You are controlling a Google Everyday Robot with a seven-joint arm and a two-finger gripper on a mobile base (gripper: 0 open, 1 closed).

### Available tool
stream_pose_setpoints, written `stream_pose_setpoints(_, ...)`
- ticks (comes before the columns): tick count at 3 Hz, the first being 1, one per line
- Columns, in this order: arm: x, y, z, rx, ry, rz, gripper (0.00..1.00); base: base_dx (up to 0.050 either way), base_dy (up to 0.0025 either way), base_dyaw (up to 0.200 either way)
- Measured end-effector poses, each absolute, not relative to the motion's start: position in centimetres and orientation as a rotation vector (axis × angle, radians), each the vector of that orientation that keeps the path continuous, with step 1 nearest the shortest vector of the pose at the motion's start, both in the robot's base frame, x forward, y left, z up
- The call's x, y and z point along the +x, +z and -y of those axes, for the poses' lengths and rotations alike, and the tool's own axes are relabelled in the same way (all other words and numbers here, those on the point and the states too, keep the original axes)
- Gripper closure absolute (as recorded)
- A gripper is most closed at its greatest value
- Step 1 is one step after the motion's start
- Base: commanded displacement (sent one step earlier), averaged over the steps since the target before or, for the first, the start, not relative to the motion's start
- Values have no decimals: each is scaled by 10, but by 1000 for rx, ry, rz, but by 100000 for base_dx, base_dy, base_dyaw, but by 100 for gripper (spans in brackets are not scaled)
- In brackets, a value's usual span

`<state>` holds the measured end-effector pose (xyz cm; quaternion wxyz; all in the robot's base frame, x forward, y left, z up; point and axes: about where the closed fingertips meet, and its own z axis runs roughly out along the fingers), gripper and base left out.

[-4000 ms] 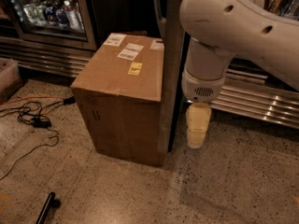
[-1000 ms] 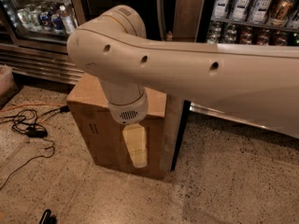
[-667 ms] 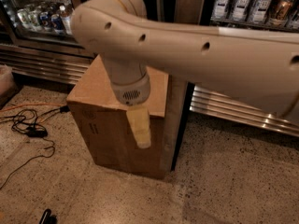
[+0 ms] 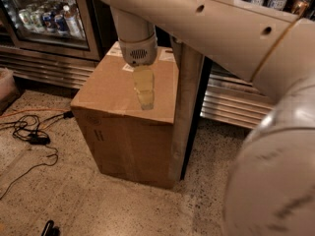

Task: Close left fridge door

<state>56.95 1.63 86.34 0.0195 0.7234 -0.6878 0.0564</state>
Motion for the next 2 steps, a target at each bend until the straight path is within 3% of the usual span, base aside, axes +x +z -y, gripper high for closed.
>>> stream_pose_setpoints(1,603,888,-32,2325,196,2272,0,0,0,0)
stream_pose_setpoints(2,603,888,-32,2325,196,2272,0,0,0,0)
